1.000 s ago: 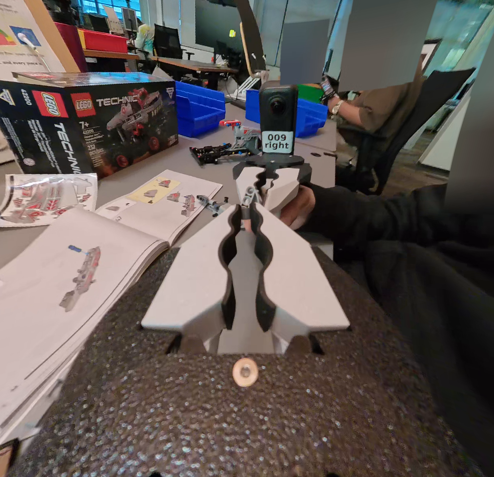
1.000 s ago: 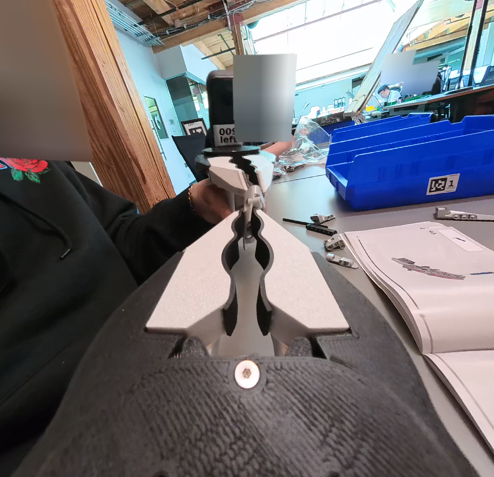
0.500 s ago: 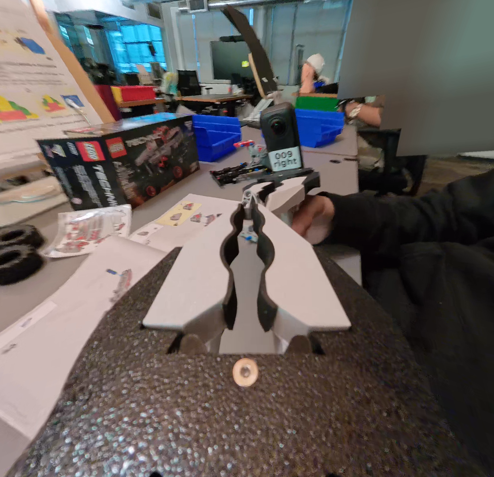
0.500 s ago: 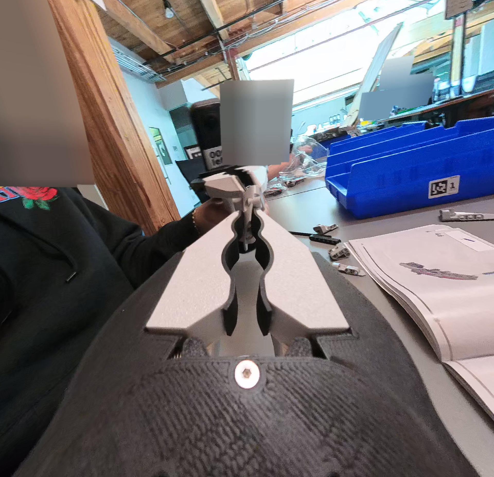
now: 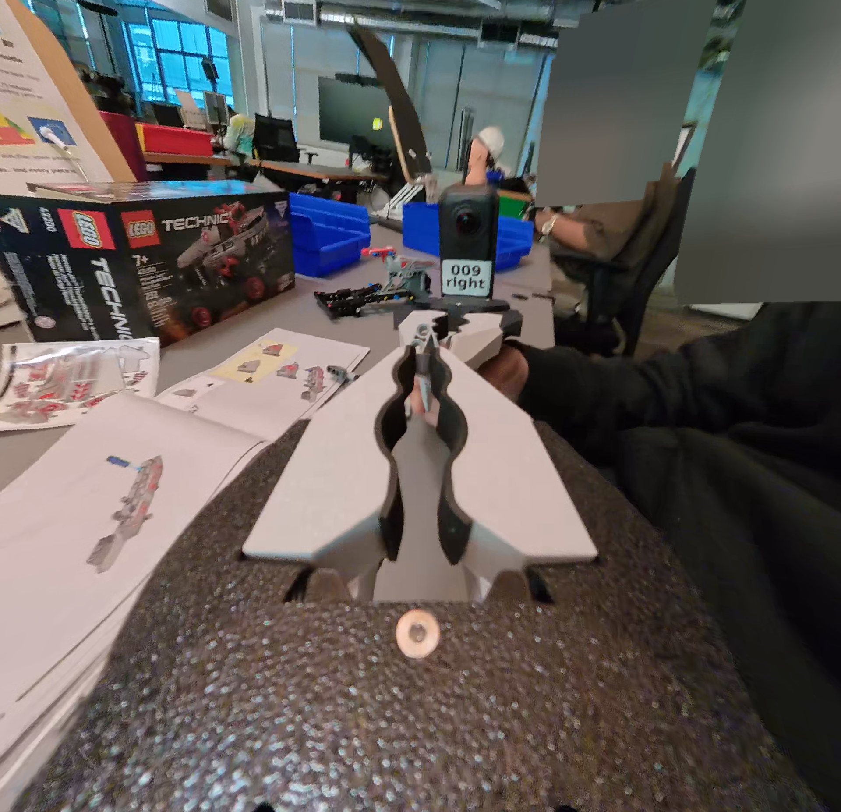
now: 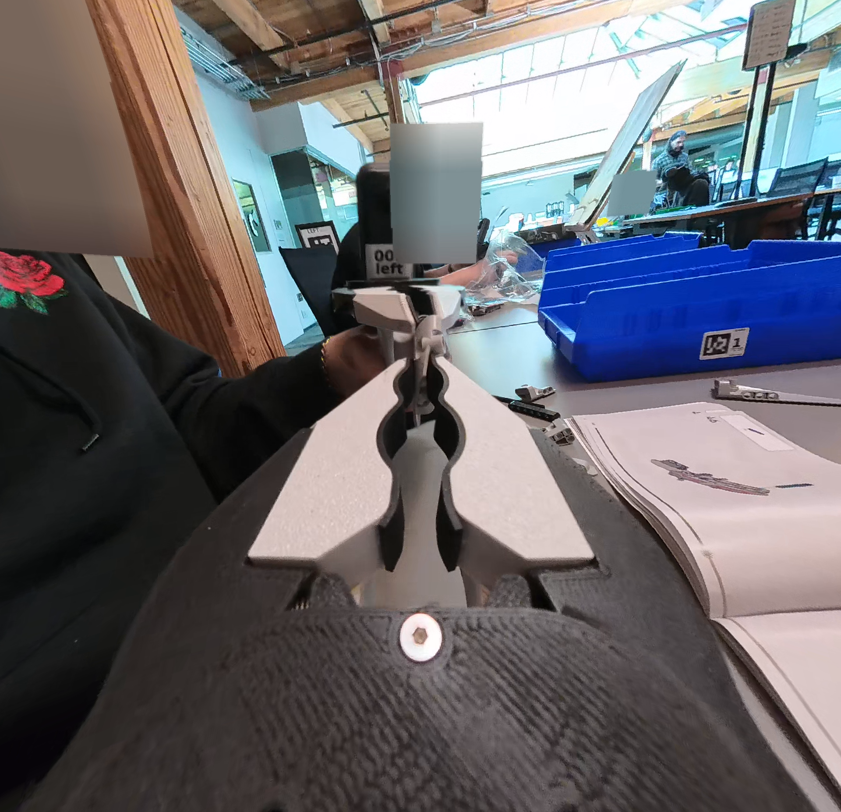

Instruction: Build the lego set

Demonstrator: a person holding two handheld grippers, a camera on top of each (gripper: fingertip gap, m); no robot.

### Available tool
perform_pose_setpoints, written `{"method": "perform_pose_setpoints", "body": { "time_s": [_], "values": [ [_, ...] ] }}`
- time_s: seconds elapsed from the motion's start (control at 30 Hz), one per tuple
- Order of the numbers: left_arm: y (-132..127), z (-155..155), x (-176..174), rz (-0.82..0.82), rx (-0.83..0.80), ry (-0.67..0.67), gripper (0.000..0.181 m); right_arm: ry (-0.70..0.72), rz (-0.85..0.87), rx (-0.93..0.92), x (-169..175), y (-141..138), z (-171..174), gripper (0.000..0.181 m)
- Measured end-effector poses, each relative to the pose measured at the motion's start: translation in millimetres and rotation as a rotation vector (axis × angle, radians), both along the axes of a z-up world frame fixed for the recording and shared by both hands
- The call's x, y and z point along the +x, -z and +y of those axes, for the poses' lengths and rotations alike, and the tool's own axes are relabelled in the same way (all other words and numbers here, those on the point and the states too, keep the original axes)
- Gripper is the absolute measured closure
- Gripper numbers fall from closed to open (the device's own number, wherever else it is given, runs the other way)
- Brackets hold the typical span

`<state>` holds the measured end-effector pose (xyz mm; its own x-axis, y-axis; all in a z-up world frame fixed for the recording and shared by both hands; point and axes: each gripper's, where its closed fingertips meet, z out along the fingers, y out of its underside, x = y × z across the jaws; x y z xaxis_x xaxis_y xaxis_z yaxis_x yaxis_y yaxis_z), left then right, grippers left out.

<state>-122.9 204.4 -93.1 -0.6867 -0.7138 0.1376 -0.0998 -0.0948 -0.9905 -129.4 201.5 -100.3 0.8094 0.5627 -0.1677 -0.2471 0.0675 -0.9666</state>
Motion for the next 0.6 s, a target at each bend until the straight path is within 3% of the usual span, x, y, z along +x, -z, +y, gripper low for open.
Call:
{"method": "perform_pose_setpoints", "body": {
  "time_s": [0.07, 0.23, 0.43, 0.6],
  "values": [
    [2.6, 1.7, 0.4, -0.008, 0.079, -0.031, 0.175, 0.008, -0.021, -0.010, -0.4, 2.1, 1.5, 0.177],
    [-0.7, 1.5, 0.7, -0.013, -0.012, -0.010, 0.175, 0.016, -0.018, 0.013, -0.5, -1.4, 1.3, 0.177],
    [1.3, -0.7, -0.3, -0.034, 0.083, -0.023, 0.175, 0.033, -0.074, 0.014, -0.4, 1.7, -0.2, 0.177],
    [-5.6, -1.4, -3.9, -0.081, 0.035, -0.001, 0.176, 0.032, -0.070, 0.063, -3.8, -5.0, -1.0, 0.177]
  ]
}}
